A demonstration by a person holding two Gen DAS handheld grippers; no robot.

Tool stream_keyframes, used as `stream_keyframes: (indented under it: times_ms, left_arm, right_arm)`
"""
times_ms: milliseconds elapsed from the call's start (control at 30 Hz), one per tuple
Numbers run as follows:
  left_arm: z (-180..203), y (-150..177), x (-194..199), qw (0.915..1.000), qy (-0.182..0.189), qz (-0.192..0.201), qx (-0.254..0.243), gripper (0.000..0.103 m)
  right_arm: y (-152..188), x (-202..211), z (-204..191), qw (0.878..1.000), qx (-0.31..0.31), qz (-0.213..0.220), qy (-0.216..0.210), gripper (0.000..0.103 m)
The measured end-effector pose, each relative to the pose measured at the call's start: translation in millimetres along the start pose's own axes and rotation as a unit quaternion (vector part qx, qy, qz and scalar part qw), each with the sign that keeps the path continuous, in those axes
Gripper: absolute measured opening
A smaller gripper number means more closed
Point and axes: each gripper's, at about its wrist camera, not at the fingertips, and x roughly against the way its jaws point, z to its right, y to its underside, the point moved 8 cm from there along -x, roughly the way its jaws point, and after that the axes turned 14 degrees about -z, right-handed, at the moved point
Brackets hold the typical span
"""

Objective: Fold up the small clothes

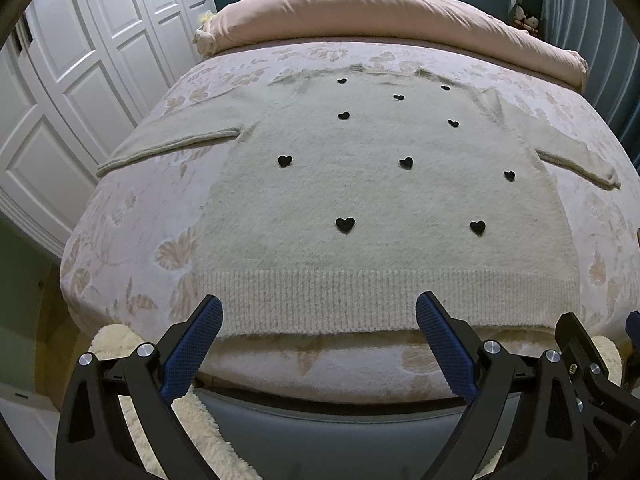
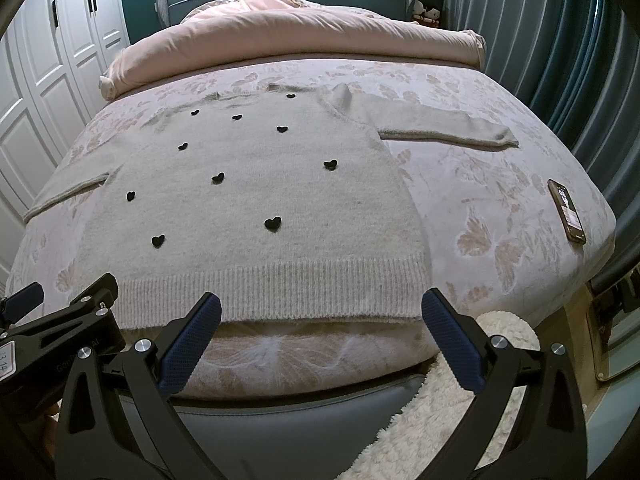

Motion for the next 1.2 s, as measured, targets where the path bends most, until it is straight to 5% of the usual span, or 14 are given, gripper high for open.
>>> stream_keyframes:
  times_ms: [1200]
  left_arm:
    - [-4.3, 5.6, -6.5, 0.9999, -0.004, -0.011, 0.003, 0.091]
  right_arm:
    - [5.6, -7.2, -3.1, 1.000, 0.003, -0.012, 0.005, 0.098]
